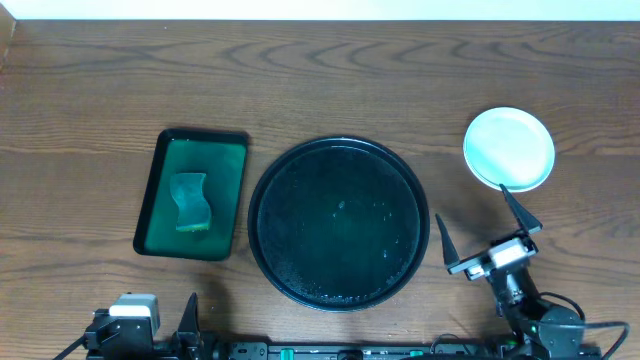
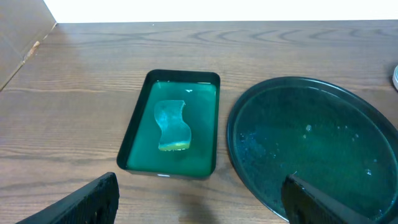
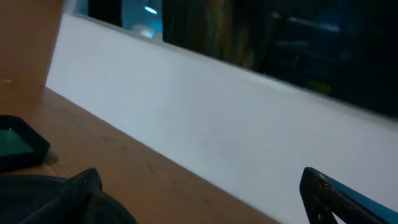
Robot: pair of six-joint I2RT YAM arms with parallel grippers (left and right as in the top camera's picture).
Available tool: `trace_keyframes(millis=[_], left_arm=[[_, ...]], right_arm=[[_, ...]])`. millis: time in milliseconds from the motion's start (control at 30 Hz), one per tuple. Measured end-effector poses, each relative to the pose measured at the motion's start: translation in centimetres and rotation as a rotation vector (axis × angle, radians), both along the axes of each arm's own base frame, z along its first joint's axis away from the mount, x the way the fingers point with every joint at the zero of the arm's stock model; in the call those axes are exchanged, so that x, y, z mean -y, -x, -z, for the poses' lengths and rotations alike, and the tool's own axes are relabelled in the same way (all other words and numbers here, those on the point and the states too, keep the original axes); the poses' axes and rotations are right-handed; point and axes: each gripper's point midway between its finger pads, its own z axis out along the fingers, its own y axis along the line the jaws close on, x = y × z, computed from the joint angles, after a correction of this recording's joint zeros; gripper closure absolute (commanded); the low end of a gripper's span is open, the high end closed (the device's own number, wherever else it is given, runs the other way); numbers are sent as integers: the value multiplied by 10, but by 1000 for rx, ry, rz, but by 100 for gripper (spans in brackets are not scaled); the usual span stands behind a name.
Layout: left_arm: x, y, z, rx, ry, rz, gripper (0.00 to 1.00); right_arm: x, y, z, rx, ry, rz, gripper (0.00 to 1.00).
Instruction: Clean dirty plates on tray and stack at the side
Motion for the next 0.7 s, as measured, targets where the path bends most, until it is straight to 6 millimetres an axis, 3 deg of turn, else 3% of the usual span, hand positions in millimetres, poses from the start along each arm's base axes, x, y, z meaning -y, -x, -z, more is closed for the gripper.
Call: trace_keyframes(millis=[200, 433, 700], left_arm=[[0, 0, 0, 0, 0, 0, 16], [0, 0, 0, 0, 0, 0, 16], [0, 0, 0, 0, 0, 0, 16]], right_arm=[[12, -10, 22, -134, -106, 54, 1], [17, -16, 82, -431, -200, 89, 1], [20, -16, 94, -499, -249, 106, 1]])
